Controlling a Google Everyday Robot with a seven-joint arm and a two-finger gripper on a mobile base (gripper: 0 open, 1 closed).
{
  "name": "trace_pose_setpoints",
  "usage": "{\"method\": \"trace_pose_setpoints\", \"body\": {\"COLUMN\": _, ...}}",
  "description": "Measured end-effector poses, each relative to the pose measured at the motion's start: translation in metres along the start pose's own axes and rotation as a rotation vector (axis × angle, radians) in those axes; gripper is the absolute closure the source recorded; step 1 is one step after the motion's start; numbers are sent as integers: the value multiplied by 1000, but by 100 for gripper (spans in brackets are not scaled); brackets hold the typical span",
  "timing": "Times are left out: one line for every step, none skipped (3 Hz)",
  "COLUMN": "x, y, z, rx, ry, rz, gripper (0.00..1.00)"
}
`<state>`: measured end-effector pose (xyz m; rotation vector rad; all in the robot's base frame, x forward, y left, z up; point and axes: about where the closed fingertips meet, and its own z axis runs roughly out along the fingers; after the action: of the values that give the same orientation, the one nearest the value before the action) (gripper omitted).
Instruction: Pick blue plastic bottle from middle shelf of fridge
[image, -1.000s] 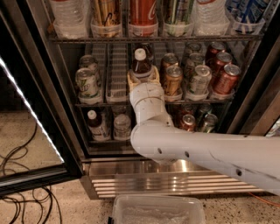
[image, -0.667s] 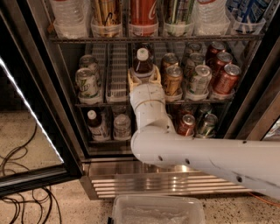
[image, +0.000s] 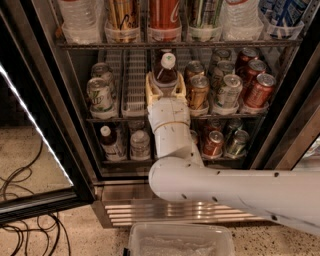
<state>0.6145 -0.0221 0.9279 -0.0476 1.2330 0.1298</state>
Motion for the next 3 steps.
{"method": "trace_pose_setpoints", "body": {"x": -50, "y": -11, "z": -26, "rx": 0, "ry": -122, "rz": 88, "gripper": 100}}
{"method": "trace_pose_setpoints", "body": {"x": -78, "y": -21, "z": -36, "rx": -17, "ry": -162, "rz": 95, "gripper": 100}}
{"method": "trace_pose_setpoints", "body": {"x": -73, "y": -21, "z": -38, "rx": -19, "ry": -162, "rz": 95, "gripper": 100}}
